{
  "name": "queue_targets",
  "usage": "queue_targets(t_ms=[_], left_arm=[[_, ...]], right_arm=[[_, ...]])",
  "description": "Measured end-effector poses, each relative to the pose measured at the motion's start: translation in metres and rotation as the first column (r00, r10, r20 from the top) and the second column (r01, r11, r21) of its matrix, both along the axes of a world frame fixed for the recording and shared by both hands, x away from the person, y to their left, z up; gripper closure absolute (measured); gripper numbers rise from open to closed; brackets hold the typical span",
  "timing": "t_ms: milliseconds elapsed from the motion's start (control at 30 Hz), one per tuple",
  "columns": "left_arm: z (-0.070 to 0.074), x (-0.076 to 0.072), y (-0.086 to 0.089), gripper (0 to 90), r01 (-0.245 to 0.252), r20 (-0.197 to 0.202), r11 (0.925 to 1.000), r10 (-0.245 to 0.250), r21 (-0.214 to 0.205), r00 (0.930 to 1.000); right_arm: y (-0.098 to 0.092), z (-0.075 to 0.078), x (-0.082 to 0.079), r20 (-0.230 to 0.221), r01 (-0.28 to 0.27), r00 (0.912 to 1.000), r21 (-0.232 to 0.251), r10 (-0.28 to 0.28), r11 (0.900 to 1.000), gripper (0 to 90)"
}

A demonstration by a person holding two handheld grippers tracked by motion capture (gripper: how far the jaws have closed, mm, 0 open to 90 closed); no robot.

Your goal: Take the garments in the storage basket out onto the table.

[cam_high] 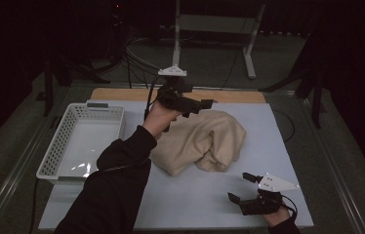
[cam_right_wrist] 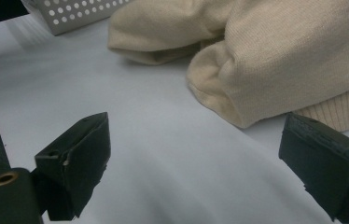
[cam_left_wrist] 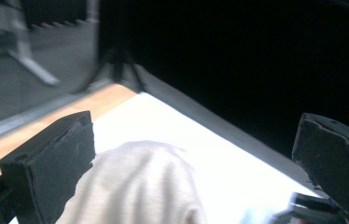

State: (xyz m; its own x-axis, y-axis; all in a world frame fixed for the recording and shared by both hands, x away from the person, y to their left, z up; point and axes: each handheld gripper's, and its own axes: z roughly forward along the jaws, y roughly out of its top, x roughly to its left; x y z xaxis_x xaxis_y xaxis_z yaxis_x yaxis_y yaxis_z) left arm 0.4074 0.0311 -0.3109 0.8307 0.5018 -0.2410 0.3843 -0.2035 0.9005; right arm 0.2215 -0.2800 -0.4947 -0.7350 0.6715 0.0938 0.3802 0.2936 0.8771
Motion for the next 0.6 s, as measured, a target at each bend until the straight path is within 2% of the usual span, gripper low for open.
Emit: queue_targets(t_ms=[67,167,267,333,367,433,600], left_arm=[[0.000,-0.002,0.001,0.0,-0.013,0.014,0.9997,0.013,0.019,0.9998],[0.000,-0.006,0.002,0.0,0.004,0.027,0.9982,-0.006,0.059,0.9996],[0.000,-0.009,0.005,0.0,0.013,0.033,0.9978,-0.015,0.065,0.9993],[-0.002,-0.010,0.006,0.0,0.046,0.034,0.9964,-0.048,0.072,0.9983],[-0.004,-0.012,0.007,0.0,0.046,0.048,0.9949,-0.050,0.090,0.9976],[-0.005,-0.014,0.008,0.0,0.052,0.049,0.9930,-0.058,0.106,0.9971],[-0.010,-0.021,0.011,0.0,0.073,0.058,0.9906,-0.080,0.116,0.9951]], right_arm=[[0.000,0.000,0.000,0.000,0.000,1.0000,0.000,0.000,1.0000,9.1],[0.001,0.000,0.001,-0.001,-0.003,1.0000,0.000,0.003,1.0000,9.2],[0.001,-0.001,0.001,-0.003,-0.004,1.0000,-0.003,0.004,1.0000,9.2],[0.002,-0.001,0.001,-0.005,-0.004,1.0000,-0.003,0.004,1.0000,9.2],[0.002,-0.001,0.001,-0.004,-0.005,1.0000,-0.003,0.005,1.0000,9.2],[0.002,-0.001,0.001,-0.003,-0.007,1.0000,-0.005,0.007,1.0000,9.2],[0.003,-0.001,0.001,-0.007,-0.010,0.9999,-0.006,0.010,0.9999,9.1]])
